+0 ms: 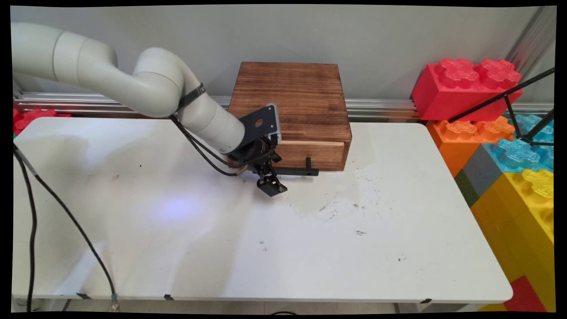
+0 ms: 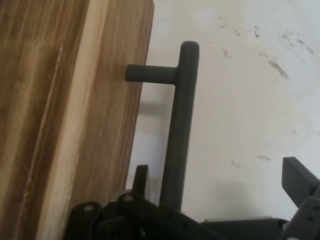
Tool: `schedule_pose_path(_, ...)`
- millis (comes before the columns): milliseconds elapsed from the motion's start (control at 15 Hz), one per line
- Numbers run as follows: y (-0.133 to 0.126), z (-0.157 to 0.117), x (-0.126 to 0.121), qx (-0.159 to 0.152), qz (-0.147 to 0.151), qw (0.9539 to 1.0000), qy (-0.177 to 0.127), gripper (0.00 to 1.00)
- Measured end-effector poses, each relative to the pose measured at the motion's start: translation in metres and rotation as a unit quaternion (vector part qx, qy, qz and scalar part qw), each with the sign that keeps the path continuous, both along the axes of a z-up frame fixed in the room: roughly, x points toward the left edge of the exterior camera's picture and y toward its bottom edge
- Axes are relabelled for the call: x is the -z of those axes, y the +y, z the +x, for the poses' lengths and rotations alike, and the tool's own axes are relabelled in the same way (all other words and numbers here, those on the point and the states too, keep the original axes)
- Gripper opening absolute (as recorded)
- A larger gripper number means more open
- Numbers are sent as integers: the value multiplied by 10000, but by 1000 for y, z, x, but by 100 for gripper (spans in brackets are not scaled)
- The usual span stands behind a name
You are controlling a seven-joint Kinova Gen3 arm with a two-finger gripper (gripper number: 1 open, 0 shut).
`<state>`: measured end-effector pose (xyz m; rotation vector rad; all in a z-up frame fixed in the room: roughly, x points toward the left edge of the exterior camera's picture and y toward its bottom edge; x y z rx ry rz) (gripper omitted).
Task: Open the drawer
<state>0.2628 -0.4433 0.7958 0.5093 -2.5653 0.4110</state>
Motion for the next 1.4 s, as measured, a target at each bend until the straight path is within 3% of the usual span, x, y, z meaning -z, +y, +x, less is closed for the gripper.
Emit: schedule_pose_path(1400, -8, -11, 36, 202, -76, 9998, 40, 100)
